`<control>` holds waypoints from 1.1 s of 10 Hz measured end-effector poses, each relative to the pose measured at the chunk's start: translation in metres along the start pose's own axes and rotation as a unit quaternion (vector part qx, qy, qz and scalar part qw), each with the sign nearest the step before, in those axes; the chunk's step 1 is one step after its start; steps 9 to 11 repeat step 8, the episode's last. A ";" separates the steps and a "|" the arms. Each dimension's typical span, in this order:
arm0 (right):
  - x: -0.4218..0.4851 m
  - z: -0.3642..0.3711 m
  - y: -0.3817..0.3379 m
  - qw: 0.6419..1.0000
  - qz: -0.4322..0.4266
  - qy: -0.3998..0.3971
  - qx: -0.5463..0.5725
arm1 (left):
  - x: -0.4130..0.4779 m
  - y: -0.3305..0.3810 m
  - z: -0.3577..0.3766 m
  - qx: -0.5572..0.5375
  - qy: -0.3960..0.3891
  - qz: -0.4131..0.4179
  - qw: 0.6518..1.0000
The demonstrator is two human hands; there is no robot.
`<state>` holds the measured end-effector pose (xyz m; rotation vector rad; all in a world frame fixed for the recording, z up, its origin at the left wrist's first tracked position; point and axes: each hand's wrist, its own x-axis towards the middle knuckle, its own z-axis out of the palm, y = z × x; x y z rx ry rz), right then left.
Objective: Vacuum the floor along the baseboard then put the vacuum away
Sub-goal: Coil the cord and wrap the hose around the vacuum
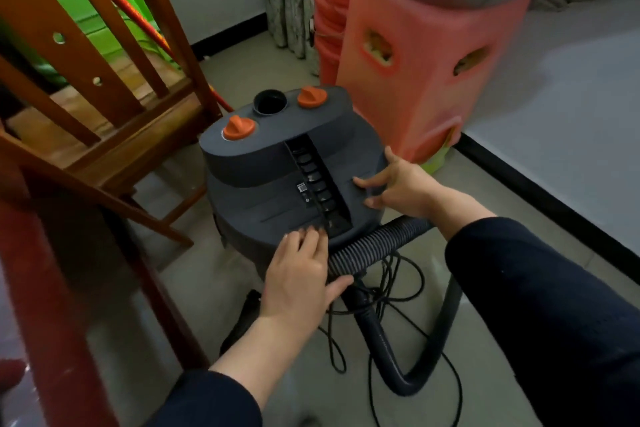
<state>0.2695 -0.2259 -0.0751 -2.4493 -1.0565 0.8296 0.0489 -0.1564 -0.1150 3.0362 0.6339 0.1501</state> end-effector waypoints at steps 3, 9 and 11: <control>0.060 -0.033 -0.008 0.993 -0.042 -0.044 -0.100 | 0.066 0.007 0.000 0.003 -0.014 -0.008 1.000; 0.016 -0.037 -0.004 0.947 0.011 0.141 0.290 | 0.072 0.023 -0.006 -0.055 -0.042 -0.073 0.995; 0.016 -0.037 -0.004 0.947 0.011 0.141 0.290 | 0.072 0.023 -0.006 -0.055 -0.042 -0.073 0.995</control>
